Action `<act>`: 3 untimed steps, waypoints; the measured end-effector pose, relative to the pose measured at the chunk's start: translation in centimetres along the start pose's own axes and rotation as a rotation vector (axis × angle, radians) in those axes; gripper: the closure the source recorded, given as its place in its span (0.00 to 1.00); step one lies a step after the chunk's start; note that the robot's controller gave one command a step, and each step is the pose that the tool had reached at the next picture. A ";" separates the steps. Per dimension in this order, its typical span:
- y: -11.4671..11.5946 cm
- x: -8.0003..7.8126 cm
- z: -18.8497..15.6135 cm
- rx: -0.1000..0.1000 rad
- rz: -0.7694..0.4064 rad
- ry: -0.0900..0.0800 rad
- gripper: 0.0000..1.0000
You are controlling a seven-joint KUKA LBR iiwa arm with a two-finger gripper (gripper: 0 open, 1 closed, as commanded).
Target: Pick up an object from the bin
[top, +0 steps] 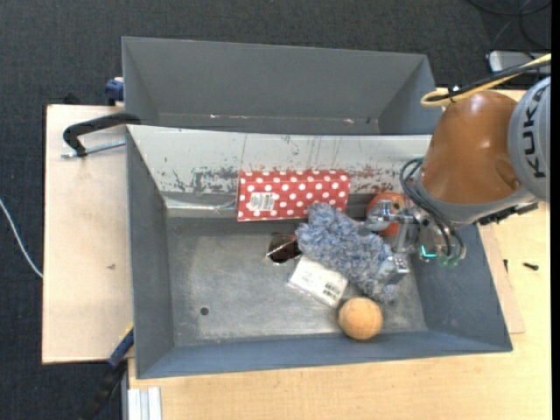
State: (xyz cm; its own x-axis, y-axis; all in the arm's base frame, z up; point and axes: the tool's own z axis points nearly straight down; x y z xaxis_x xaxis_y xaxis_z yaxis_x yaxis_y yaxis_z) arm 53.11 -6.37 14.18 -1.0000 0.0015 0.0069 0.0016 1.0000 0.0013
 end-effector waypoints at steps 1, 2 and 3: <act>0.0 -0.2 -0.4 0.001 -0.001 -0.008 0.00; -2.4 1.2 3.3 0.000 0.039 -0.018 0.00; -4.6 -0.3 5.6 0.003 -0.175 -0.015 1.00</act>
Offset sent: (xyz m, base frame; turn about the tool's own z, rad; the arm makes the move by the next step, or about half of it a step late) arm -0.0291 -0.0457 -0.0677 0.0737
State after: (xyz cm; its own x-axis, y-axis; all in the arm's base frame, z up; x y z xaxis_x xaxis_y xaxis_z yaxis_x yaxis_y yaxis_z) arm 53.33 -10.95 8.61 -0.9850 -0.1721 -0.0079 -0.1721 0.9851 -0.0020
